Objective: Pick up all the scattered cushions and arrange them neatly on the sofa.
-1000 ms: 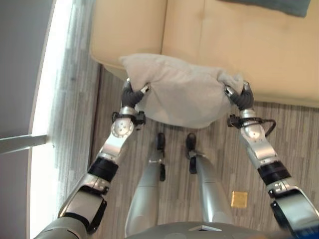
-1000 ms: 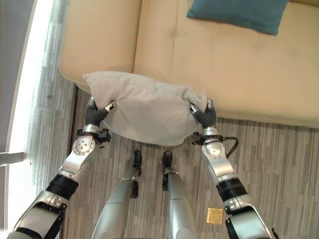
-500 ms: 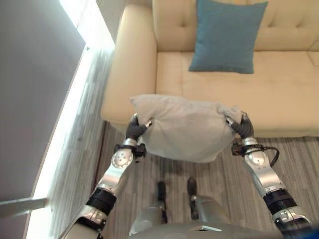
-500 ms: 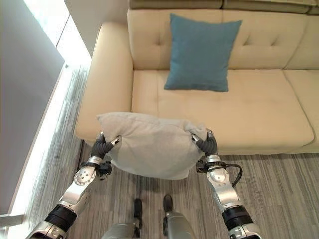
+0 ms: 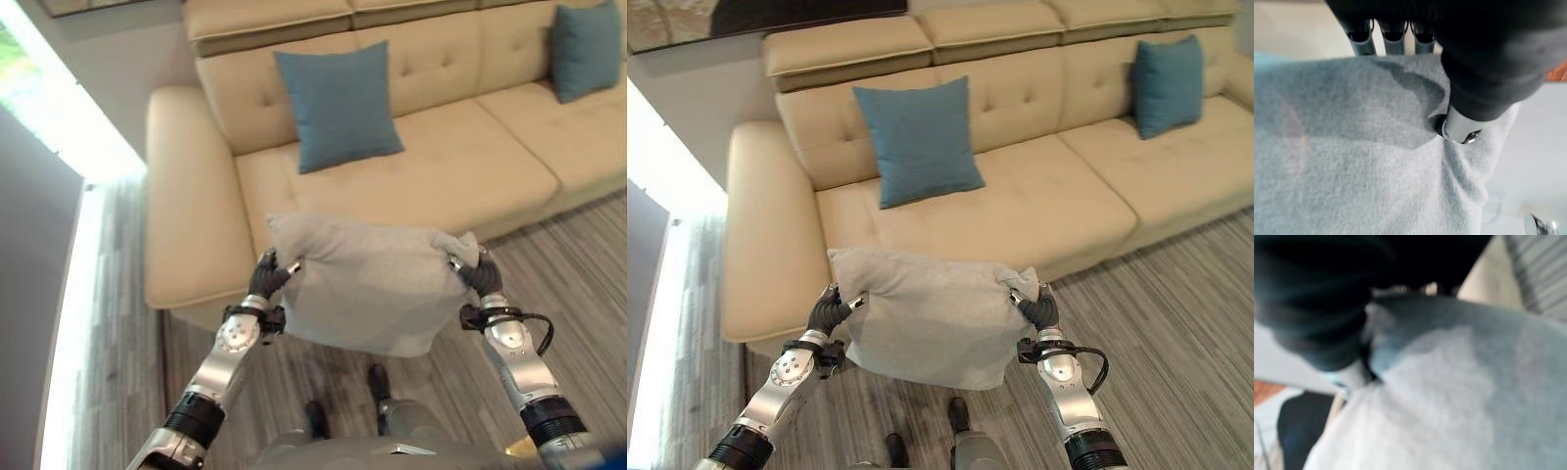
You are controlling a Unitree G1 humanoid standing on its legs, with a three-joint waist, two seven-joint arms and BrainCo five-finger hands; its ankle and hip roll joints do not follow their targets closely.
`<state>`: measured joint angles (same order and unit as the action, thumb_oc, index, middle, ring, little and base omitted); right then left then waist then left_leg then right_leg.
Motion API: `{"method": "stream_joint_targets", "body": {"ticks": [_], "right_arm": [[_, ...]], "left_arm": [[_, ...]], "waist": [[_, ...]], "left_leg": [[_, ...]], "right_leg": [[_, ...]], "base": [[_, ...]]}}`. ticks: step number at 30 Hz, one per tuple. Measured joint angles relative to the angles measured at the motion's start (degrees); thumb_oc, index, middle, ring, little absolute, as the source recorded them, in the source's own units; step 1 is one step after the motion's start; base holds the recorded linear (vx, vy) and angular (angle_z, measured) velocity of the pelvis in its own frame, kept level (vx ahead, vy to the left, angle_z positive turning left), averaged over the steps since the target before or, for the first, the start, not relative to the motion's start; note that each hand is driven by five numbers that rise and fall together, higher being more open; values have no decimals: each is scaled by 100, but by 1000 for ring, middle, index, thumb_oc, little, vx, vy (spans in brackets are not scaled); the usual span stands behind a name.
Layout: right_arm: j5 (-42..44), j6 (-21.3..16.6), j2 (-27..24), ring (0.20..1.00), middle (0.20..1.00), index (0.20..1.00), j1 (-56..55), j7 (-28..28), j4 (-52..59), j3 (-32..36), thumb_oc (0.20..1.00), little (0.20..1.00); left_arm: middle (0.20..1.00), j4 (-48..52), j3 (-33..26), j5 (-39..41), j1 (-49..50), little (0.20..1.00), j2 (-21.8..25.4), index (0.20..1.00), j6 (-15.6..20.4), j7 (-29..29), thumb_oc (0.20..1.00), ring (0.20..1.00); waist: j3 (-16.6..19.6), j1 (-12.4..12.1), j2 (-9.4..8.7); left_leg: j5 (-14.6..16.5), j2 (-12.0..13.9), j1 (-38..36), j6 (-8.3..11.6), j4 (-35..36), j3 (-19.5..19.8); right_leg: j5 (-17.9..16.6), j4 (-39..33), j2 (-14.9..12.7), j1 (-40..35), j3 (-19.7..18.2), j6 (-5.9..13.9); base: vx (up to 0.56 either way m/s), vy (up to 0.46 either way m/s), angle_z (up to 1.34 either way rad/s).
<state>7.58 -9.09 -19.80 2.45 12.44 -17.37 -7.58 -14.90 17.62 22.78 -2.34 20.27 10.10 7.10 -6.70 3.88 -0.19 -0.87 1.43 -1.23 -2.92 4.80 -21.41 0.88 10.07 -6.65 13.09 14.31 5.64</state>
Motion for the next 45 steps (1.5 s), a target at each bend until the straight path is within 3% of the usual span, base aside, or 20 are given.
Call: {"method": "stream_joint_targets", "body": {"ticks": [2, 3, 12, 13, 14, 15, 16, 18, 20, 21, 22, 24, 26, 27, 29, 31, 35, 36, 39, 45], "right_arm": [[0, 5, 20, 200, 200, 200, -90, -12, 6, 17, 200, 200], [-1, 23, 66, 200, 200, 200, -108, -25, 7, 26, 200, 200], [6, 78, 24, 200, 200, 200, -366, -26, 9, 230, 200, 200], [7, 78, 6, 200, 200, 200, -365, -6, 18, 229, 200, 200], [9, 77, -132, 200, 200, 200, -355, 17, 68, 213, 200, 200], [10, 77, -186, 200, 200, 200, -329, 20, 67, 229, 200, 200], [12, 88, -202, 200, 200, 200, -218, 49, 28, 201, 200, 200], [12, 87, -204, 200, 200, 200, -144, 74, 14, 170, 200, 200], [11, 110, -209, 200, 200, 200, -117, 92, 19, 28, 200, 200], [11, 107, -279, 200, 200, 200, -117, 119, 75, 45, 200, 200], [11, 122, -276, 200, 200, 200, -132, 117, 81, 33, 200, 200], [7, 152, -97, 200, 200, 200, -257, 103, 314, -79, 200, 200], [6, 182, -100, 200, 200, 200, -334, 22, 337, -106, 200, 200], [2, 207, -45, 200, 200, 200, -178, -7, 255, -260, 200, 200], [-1, 209, -37, 200, 200, 200, -141, -59, 216, -299, 200, 200], [-72, 215, 139, 200, 200, 200, -80, -164, 198, -378, 200, 200], [-118, 247, 76, 200, 200, 200, -255, -135, 213, -142, 200, 200], [-117, 248, 46, 200, 200, 200, -287, -87, 203, -53, 200, 200], [-115, 248, 4, 200, 200, 200, -287, -68, 203, 40, 200, 200], [-108, 245, -163, 200, 200, 200, -229, 9, 205, 38, 200, 200]], "left_arm": [[200, 16, -10, 15, 114, 200, -17, 200, 0, -69, 200, 200], [200, 17, -15, 24, 194, 200, -22, 200, -16, -76, 200, 200], [200, 15, 54, 36, 265, 200, -252, 200, -106, -206, 200, 200], [200, 15, 54, 38, 251, 200, -272, 200, -106, -205, 200, 200], [200, 16, 58, 39, 204, 200, -356, 200, -105, -198, 200, 200], [200, 16, 50, 39, 158, 200, -425, 200, -106, -193, 200, 200], [200, 16, 50, 41, 78, 200, -422, 200, -107, -166, 200, 200], [200, 14, 38, 41, 75, 200, -376, 200, -107, -119, 200, 200], [200, 12, 22, 55, 68, 200, -362, 200, -157, -31, 200, 200], [200, 21, 42, 113, 35, 200, -355, 200, -153, -38, 200, 200], [200, 18, 70, 124, 3, 200, -366, 200, -168, -34, 200, 200], [200, 20, 51, 132, 64, 200, -166, 200, -207, 29, 200, 200], [200, 19, -32, 129, 14, 200, -93, 200, -204, 26, 200, 200], [200, 24, -165, 123, -106, 200, 4, 200, -191, 39, 200, 200], [200, 23, -266, 120, -86, 200, 77, 200, -196, 30, 200, 200], [200, 25, -528, 122, 262, 200, 41, 200, -196, 35, 200, 200], [200, 28, -357, 121, 352, 200, -143, 200, -199, 21, 200, 200], [200, 41, -258, 121, 359, 200, -204, 200, -199, 9, 200, 200], [200, 41, -182, 123, 349, 200, -249, 200, -203, -7, 200, 200], [200, 41, -187, 140, 290, 200, -413, 200, -203, -1, 200, 200]], "waist": [[20, -61, -53], [29, -93, -84], [2, -13, 9], [-6, -24, -33], [-71, -122, -151], [-72, -127, -155], [-142, -249, -256], [-183, -411, -282], [-169, -242, -186], [-148, -187, -48], [-160, -39, -59], [-155, -125, 78], [-157, -37, 118], [-182, -207, 12], [-201, -312, 0], [-193, -643, -70], [-156, -612, 15], [-139, -605, 32], [-135, -536, 69], [-165, -503, 15]], "left_leg": [[28, 35, -54, 57, 8, -95], [31, 50, -70, 117, -12, -77], [-9, 456, 276, 398, -878, 546], [-9, 440, 440, 400, -1240, 799], [151, 238, 693, 588, -1350, 1616], [198, 94, 882, 678, -1278, 2067], [186, -195, 1096, 707, -814, 2965], [118, -252, 1398, 694, -798, 3308], [-30, -238, 1148, 493, -627, 3307], [-290, -261, 909, 389, -287, 3099], [-329, -363, 803, 321, -244, 2956], [-389, -440, 415, -11, -3, 2252], [-318, -579, 307, -96, 16, 1977], [-266, -607, 325, -99, 11, 1483], [-206, -586, 277, -64, 28, 1329], [-50, -466, 83, 26, 28, 1146], [-26, -220, 23, 251, 25, 1459], [-53, -145, 19, 277, 37, 1518], [-72, -27, 69, 361, -108, 1635], [-77, -93, 714, 551, -1499, 1927]], "right_leg": [[158, 273, -255, -152, 431, 37], [90, -27, -148, -274, 415, -214], [-35, -717, 379, -609, 33, -403], [-69, -816, 368, -683, -75, -532], [-284, -1062, 319, -766, -375, -831], [-364, -1200, 318, -767, -447, -874], [-496, -1353, 360, -747, -769, -879], [-565, -1430, 493, -755, -1026, -863], [-559, -1544, 659, -947, -1292, -739], [-532, -1532, 641, -949, -1497, -460], [-516, -1533, 492, -954, -1501, -377], [-554, -1191, 372, -792, -1878, -107], [-372, -1069, 201, -734, -1868, 119], [-341, -593, 134, -229, -1724, 174], [-227, -527, 8, -186, -1241, 251], [-416, -612, -372, -351, 302, 287], [-554, -1214, 72, -801, 28, 68], [-627, -1411, 186, -912, 57, -154], [-657, -1529, 353, -1027, 64, -362], [-437, -1530, 270, -1179, 50, -512]], "base": [[-25, -102, -43], [-12, -125, -37], [-15, -119, -12], [-17, -74, -48], [19, -53, -39], [13, -44, -75], [-8, 1, -75], [87, 113, -124], [132, 200, -136], [115, 294, -120], [123, 340, -129], [31, 198, -141], [-22, 112, -123], [-7, 29, -91], [57, -38, -70], [87, -80, -61], [110, -131, 22], [111, -174, 35], [65, -154, 15], [70, -52, 14]]}}
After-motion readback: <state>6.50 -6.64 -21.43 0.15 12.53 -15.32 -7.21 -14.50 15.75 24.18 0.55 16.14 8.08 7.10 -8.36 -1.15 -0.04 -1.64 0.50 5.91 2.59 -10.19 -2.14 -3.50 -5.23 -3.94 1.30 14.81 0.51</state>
